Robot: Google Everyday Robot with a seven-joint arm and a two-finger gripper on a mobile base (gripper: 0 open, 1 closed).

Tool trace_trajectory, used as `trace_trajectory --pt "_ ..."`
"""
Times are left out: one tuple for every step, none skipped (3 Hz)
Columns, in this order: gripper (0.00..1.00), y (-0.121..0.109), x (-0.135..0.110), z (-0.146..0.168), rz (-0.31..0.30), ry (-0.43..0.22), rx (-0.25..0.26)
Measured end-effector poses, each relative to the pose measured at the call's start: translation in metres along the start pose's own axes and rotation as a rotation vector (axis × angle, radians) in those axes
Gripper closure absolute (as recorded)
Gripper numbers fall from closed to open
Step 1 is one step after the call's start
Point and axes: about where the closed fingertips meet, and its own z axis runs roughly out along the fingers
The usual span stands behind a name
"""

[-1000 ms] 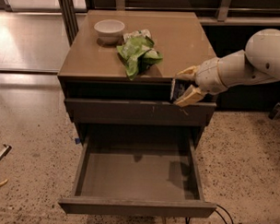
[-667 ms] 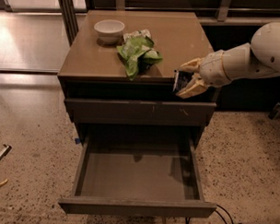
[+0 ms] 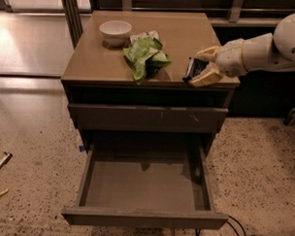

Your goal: Pick rxbar blueberry from middle drawer and place on counter

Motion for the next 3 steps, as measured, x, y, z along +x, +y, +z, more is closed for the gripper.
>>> trace_trajectory --pt "1.00 -0.023 -0.002 -0.001 0.058 -0.062 0.049" --pt "1.00 -0.041 -0.005 0.002 0.134 -0.112 0.111" --pt "1.00 -0.055 -0.004 0.014 0.208 -0.103 0.167"
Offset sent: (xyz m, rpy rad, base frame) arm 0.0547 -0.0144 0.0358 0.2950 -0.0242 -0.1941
